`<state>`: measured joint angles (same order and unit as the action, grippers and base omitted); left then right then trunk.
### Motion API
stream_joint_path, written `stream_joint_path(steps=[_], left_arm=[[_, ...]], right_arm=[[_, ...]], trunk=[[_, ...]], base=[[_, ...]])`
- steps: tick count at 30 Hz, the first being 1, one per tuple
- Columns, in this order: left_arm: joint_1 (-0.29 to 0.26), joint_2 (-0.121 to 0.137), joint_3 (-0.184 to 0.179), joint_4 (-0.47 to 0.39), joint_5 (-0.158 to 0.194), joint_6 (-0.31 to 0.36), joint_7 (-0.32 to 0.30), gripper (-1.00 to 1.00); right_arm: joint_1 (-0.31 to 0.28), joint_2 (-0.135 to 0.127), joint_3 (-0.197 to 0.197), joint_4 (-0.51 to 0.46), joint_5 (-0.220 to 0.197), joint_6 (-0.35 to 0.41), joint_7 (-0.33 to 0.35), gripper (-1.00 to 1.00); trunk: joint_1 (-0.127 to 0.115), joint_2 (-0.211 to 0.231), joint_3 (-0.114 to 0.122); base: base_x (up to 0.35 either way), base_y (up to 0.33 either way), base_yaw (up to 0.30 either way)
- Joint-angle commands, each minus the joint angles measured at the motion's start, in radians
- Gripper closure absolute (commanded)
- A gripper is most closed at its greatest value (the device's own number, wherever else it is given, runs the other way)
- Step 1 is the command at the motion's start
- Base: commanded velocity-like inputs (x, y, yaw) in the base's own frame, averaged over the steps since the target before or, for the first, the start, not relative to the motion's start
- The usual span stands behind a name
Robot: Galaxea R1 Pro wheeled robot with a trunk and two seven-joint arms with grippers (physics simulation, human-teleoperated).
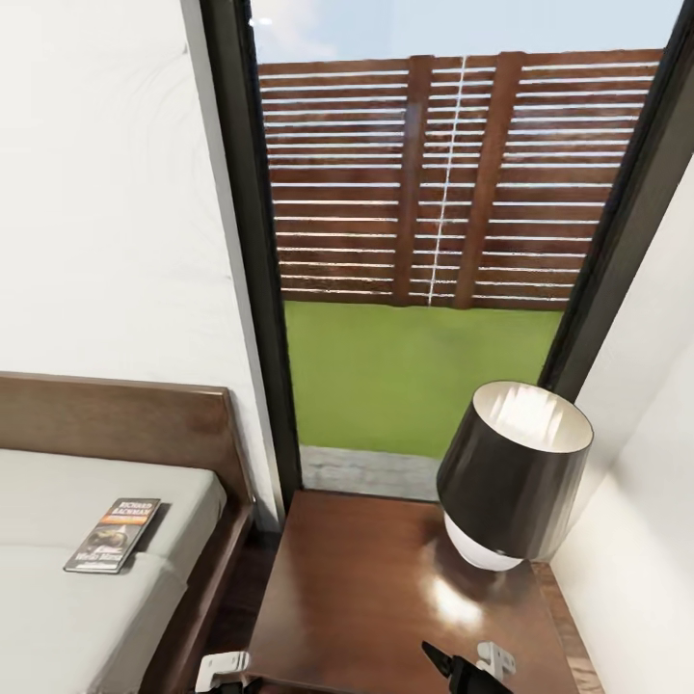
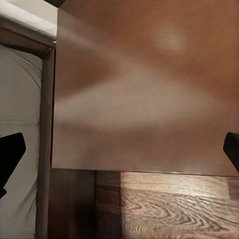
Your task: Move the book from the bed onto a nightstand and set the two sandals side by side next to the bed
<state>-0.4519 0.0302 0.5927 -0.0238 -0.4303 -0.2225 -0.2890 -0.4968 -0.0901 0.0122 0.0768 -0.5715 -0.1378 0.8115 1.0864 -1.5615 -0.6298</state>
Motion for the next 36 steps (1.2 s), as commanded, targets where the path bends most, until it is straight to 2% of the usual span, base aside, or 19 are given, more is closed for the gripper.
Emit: stream_joint_path(steps=[1,15,36], left_arm=[[-0.001,0.000,0.009,0.001,-0.009,-0.003,-0.003,-1.00],[-0.001,0.000,0.009,0.001,-0.008,-0.003,-0.003,-1.00],[-0.001,0.000,0.009,0.001,-0.010,-0.003,-0.003,-1.00]], right_arm=[[-0.002,0.000,0.002,0.004,-0.001,-0.008,0.004,-1.00],[-0.002,0.000,0.002,0.004,-0.001,-0.009,0.004,-1.00],[-0.002,0.000,0.002,0.004,-0.001,-0.008,0.003,-1.00]], trunk=[[0.000,-0.001,-0.001],[0.000,-0.001,-0.001],[0.000,-0.001,-0.001]], base=[[0.000,0.000,0.037],[0.108,-0.089,0.007],[0.122,0.025,0.000]])
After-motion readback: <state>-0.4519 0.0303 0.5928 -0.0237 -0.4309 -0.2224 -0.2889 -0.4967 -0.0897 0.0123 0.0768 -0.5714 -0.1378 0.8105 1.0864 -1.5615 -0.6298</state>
